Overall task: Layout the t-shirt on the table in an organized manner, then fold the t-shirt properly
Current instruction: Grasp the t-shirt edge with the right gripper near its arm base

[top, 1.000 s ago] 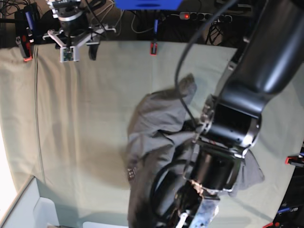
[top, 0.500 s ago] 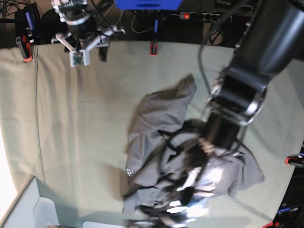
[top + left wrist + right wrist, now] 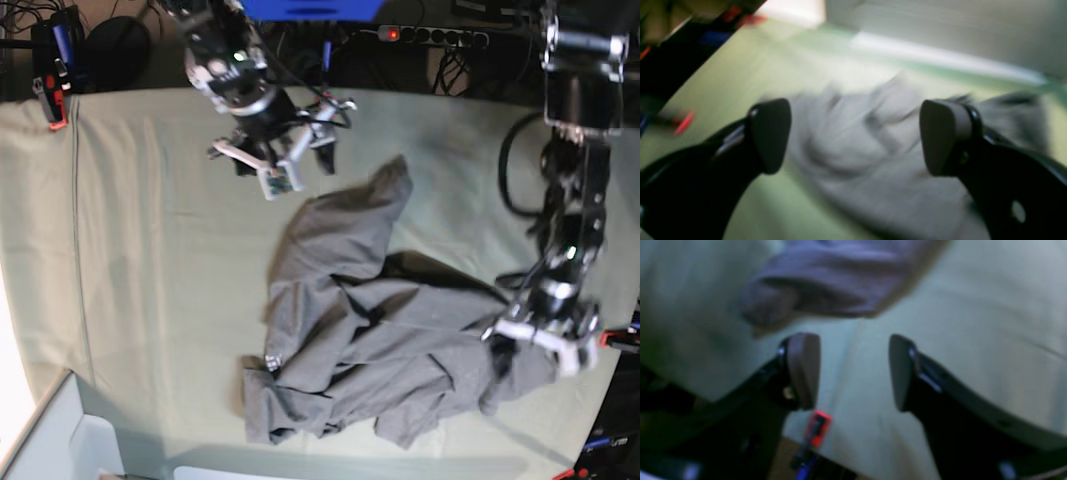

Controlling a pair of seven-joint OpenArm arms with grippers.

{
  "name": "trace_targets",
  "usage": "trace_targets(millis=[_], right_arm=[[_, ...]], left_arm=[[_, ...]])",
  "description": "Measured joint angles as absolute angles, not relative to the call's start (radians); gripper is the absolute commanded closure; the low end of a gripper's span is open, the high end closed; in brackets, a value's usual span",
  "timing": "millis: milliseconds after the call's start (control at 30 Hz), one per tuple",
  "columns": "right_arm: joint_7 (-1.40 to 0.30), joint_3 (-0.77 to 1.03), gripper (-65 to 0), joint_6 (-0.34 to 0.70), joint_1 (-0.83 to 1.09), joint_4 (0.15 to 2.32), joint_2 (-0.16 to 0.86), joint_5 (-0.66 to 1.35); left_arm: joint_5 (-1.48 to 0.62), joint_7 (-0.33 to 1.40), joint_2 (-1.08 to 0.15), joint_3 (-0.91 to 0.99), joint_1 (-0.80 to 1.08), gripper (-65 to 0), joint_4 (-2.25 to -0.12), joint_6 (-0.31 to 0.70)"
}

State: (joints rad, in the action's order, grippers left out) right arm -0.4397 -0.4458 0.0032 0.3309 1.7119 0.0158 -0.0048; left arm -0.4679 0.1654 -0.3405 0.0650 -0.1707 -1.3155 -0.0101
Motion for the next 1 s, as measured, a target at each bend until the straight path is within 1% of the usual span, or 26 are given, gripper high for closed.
trace_targets(millis=[67,167,300,400,633,767,833,900,933,1000], right_arm=[[-0.441,-0.471,-39.6,0.003,0.291,1.668,-0.010,-0.002],[-0.437,-0.492,-39.5,0.004,0.231,1.596,-0.037,-0.005],[-0.432,-0.498,-39.6,0.004,0.165,1.483,-0.108,-0.005],[-0.430,-0.499,-39.6,0.002,0.116,1.383,-0.140,0.001],[-0.426,-0.498,-39.5,0.001,0.037,1.210,-0.145,-0.001],[-0.373,-0.499,-39.4,0.001,-0.025,1.105,-0.153,-0.002],[-0.361,-0.501,-36.9,0.001,-0.054,1.066,-0.157,-0.002],[-0.354,-0.501,-31.7,0.001,-0.060,1.058,-0.158,-0.005],[-0.346,-0.501,-28.2,0.001,-0.060,1.056,-0.157,-0.010],[-0.325,-0.498,-16.9,0.000,-0.060,1.053,-0.152,-0.012]], left_arm=[[-0.469,0.165,-0.344,0.123,-0.098,-58.6,-1.323,0.005],[-0.468,0.167,-0.355,0.210,-0.010,-58.6,-1.324,-0.003],[-0.464,0.167,-0.366,0.294,0.059,-58.6,-1.324,-0.002],[-0.468,0.160,-0.362,0.347,0.095,-58.6,-1.324,0.007],[-0.468,0.165,-0.352,0.388,0.152,-58.6,-1.317,0.003],[-0.469,0.157,-0.352,0.389,0.154,-58.6,-1.318,0.004],[-0.468,0.160,-0.352,0.389,0.161,-58.6,-1.318,0.004],[-0.469,0.160,-0.352,0.389,0.169,-58.6,-1.318,0.003],[-0.469,0.161,-0.352,0.389,0.169,-58.6,-1.318,0.003],[-0.469,0.160,-0.352,0.389,0.169,-58.6,-1.318,0.003]])
